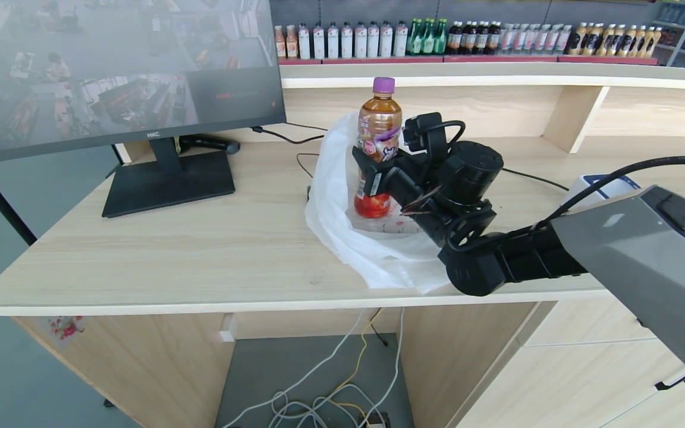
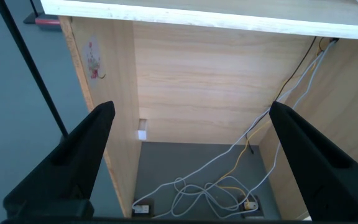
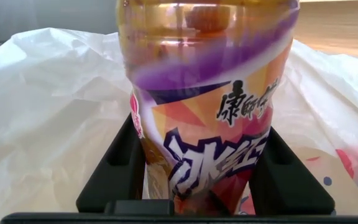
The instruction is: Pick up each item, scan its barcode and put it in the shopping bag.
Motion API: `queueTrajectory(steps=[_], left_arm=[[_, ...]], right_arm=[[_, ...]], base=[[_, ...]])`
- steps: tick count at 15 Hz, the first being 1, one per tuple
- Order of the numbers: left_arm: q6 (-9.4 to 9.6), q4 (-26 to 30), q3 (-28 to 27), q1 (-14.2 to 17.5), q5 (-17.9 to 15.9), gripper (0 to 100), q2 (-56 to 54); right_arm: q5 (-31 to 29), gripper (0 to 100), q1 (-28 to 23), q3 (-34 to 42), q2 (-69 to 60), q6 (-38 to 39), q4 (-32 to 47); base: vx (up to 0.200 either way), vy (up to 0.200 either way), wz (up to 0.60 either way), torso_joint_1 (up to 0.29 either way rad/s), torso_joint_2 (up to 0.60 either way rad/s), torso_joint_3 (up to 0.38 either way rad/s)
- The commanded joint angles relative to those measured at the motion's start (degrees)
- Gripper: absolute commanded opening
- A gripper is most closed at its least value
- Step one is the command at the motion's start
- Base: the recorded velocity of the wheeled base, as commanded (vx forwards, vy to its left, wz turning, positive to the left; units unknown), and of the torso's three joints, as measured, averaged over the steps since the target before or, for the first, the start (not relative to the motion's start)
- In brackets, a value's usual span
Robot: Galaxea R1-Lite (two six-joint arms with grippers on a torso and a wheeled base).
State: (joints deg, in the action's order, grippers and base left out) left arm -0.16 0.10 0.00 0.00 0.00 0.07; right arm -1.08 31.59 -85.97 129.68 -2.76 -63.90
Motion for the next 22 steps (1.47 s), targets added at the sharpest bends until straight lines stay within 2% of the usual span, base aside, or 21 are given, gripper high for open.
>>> queueTrajectory(steps=[1,11,15,16,22], left_arm=[[-0.02,0.0,0.0,0.0,0.0,100,0.0],[-0.02,0.0,0.0,0.0,0.0,100,0.0],[-0.02,0.0,0.0,0.0,0.0,100,0.0],[-0.02,0.0,0.0,0.0,0.0,100,0.0],[-0.02,0.0,0.0,0.0,0.0,100,0.0]], right_arm=[[0.0,0,0.1,0.2,0.4,-0.3,0.1],[-0.1,0,0.8,0.6,0.3,-0.8,0.0],[-0.1,0,0.8,3.1,0.1,-1.6,-1.0],[-0.1,100,0.8,3.2,0.0,-1.6,-1.0],[-0.1,100,0.7,3.4,-2.3,-1.7,-1.0]], base=[[0.0,0.0,0.0,0.0,0.0,0.0],[0.0,0.0,0.0,0.0,0.0,0.0],[0.0,0.0,0.0,0.0,0.0,0.0],[0.0,0.0,0.0,0.0,0.0,0.0],[0.0,0.0,0.0,0.0,0.0,0.0]])
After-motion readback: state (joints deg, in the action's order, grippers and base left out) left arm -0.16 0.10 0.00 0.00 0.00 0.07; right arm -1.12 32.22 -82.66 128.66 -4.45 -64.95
